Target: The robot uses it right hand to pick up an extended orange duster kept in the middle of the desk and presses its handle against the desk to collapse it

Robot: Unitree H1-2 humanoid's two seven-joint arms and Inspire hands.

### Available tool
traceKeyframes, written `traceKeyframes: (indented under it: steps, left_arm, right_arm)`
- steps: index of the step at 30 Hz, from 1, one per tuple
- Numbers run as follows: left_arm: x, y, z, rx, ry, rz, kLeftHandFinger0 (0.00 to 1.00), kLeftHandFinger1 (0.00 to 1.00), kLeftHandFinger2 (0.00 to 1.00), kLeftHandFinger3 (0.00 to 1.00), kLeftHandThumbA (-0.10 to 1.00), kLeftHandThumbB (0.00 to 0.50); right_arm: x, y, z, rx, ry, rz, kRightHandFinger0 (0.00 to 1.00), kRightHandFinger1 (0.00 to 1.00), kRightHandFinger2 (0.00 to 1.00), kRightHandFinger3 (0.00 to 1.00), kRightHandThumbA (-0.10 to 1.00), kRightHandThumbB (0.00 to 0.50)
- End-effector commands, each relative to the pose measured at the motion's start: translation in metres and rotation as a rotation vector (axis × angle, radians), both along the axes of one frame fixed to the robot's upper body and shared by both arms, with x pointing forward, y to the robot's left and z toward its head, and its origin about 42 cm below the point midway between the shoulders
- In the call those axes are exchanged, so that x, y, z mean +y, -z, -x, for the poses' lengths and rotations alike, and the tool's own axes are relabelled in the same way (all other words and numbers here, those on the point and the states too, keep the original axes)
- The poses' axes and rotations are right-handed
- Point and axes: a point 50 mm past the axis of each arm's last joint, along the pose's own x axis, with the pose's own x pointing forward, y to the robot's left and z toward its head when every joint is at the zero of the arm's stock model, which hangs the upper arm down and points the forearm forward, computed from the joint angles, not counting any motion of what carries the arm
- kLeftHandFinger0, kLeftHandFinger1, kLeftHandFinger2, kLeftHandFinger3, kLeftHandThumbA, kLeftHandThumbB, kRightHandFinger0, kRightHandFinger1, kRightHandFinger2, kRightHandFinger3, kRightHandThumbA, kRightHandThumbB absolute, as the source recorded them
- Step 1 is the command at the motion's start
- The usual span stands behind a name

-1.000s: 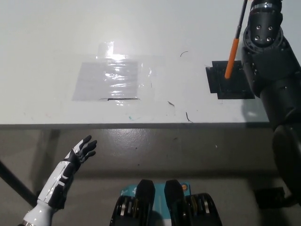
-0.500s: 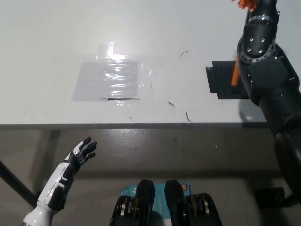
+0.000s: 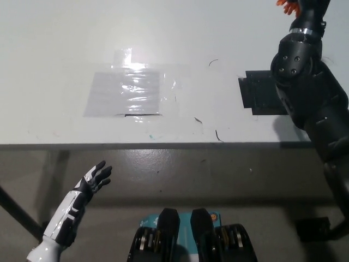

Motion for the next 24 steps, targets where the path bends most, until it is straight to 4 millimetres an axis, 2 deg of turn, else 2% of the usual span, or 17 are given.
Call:
traceKeyframes:
  steps: [1,5,7,9,12,13,14,15,16,19,20,22,24]
  left_arm:
    - [0.002,-0.011,0.001,-0.061,0.007,0.0,1.0,1.0,1.0,1.0,1.0,0.267]
    - [0.001,-0.01,0.002,-0.06,0.006,0.001,1.0,1.0,1.0,1.0,1.0,0.267]
    - [0.001,-0.011,0.001,-0.061,0.006,0.0,1.0,1.0,1.0,1.0,1.0,0.266]
    - [0.001,-0.011,0.001,-0.063,0.005,0.0,1.0,1.0,1.0,1.0,1.0,0.264]
    - [0.0,-0.012,0.0,-0.066,0.004,0.001,1.0,1.0,1.0,1.0,1.0,0.27]
    - [0.0,-0.012,0.0,-0.067,0.004,0.003,1.0,1.0,1.0,1.0,1.0,0.27]
    - [0.0,-0.012,0.0,-0.069,0.004,0.004,1.0,1.0,1.0,1.0,1.0,0.271]
    - [0.0,-0.012,0.0,-0.071,0.002,0.002,1.0,1.0,1.0,1.0,1.0,0.278]
    - [0.001,-0.012,-0.001,-0.072,0.0,0.002,1.0,1.0,1.0,1.0,1.0,0.279]
    - [0.004,-0.013,0.0,-0.075,-0.005,-0.005,1.0,1.0,1.0,1.0,1.0,0.278]
    - [0.005,-0.013,0.0,-0.078,-0.006,-0.011,1.0,1.0,1.0,1.0,1.0,0.276]
    - [0.007,-0.013,0.001,-0.074,-0.011,-0.012,1.0,1.0,1.0,1.0,1.0,0.284]
    - [0.008,-0.014,0.001,-0.072,-0.01,-0.008,1.0,1.0,1.0,1.0,1.0,0.284]
  right_arm:
    - [0.0,-0.027,0.002,-0.127,0.015,-0.075,0.0,0.0,0.44,0.57,-0.1,0.042]
    - [-0.002,-0.01,0.003,-0.086,0.032,-0.128,0.0,0.0,0.4,0.51,-0.1,0.068]
    - [-0.003,0.001,0.003,-0.045,0.024,-0.182,0.0,0.0,0.43,0.54,-0.1,0.071]
    - [-0.004,0.014,0.003,-0.007,0.024,-0.219,0.0,0.06,0.51,0.61,-0.1,0.063]
    - [-0.004,0.026,0.003,0.033,0.025,-0.269,0.0,0.09,0.54,0.64,-0.1,0.058]
    - [-0.004,0.031,0.004,0.048,0.03,-0.27,0.0,0.11,0.57,0.67,-0.1,0.059]
    - [-0.005,0.035,0.004,0.061,0.03,-0.273,0.0,0.08,0.52,0.63,-0.1,0.059]
    - [-0.008,0.045,0.003,0.106,0.026,-0.311,0.0,0.13,0.57,0.66,-0.1,0.078]
    - [-0.009,0.052,0.003,0.136,0.024,-0.341,0.0,0.14,0.57,0.66,-0.1,0.081]
    - [-0.014,0.079,0.004,0.239,0.018,-0.372,0.0,0.11,0.51,0.62,-0.1,0.096]
    - [-0.018,0.095,0.006,0.301,0.003,-0.379,0.0,0.11,0.51,0.64,-0.1,0.106]
    - [-0.023,0.111,0.008,0.373,0.027,-0.361,0.0,0.15,0.51,0.64,-0.1,0.133]
    - [-0.03,0.124,0.009,0.464,0.039,-0.351,0.0,0.14,0.49,0.63,-0.1,0.118]
